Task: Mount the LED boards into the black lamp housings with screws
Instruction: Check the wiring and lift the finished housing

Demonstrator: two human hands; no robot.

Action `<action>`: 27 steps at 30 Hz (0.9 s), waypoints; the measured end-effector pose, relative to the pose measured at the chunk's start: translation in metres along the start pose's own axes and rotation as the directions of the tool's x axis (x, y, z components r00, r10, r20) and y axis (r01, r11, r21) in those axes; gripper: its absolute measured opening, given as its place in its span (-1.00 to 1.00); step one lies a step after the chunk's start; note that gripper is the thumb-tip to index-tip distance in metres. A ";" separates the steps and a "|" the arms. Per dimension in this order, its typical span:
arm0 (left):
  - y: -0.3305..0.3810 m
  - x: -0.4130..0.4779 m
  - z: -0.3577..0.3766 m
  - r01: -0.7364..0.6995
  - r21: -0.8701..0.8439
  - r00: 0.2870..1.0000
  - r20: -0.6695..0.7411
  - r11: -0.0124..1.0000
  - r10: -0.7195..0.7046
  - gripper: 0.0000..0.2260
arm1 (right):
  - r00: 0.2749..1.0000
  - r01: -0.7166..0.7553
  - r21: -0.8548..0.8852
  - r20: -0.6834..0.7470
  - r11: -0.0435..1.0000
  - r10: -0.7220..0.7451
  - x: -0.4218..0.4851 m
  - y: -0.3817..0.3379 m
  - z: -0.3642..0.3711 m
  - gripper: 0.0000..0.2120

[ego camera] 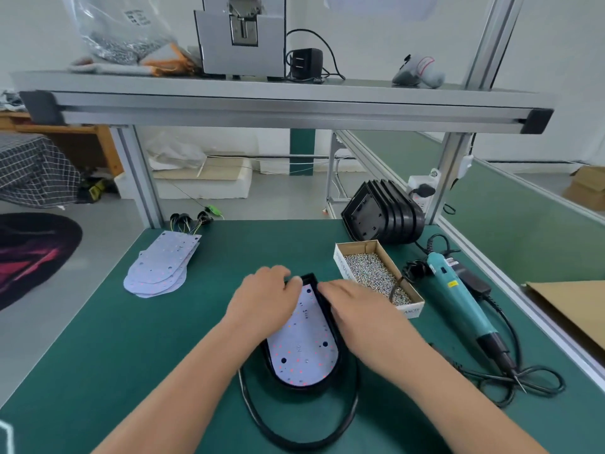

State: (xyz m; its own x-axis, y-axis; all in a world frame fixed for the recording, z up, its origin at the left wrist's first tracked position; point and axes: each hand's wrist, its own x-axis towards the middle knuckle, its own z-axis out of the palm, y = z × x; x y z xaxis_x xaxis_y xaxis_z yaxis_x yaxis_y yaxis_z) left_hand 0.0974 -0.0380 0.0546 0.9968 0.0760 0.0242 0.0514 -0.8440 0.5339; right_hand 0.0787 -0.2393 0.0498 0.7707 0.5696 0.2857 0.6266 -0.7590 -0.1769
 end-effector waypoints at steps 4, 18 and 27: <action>-0.013 0.001 0.021 0.007 -0.158 0.995 -0.101 0.987 -0.024 -0.71 | 0.983 -0.098 -0.021 0.154 0.995 0.100 0.025 0.002 -0.005 -0.87; -0.028 0.012 0.018 0.071 -0.988 0.997 0.065 -0.137 0.051 -0.41 | 0.930 -0.348 0.309 -0.001 0.885 0.366 0.037 0.007 0.015 -0.84; -0.017 -0.007 0.007 0.146 -0.983 0.986 0.153 -0.112 -0.060 -0.80 | 0.950 -0.151 0.117 -0.259 0.982 0.176 0.040 0.015 0.003 -0.80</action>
State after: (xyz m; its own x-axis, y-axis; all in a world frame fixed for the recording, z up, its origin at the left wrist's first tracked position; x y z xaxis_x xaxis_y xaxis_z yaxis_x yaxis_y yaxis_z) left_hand 0.0905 -0.0277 0.0391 0.9895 0.0440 -0.1375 0.0797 0.6275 0.7745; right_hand 0.1187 -0.2271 0.0560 0.8124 0.3255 0.4838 0.5126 -0.7941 -0.3265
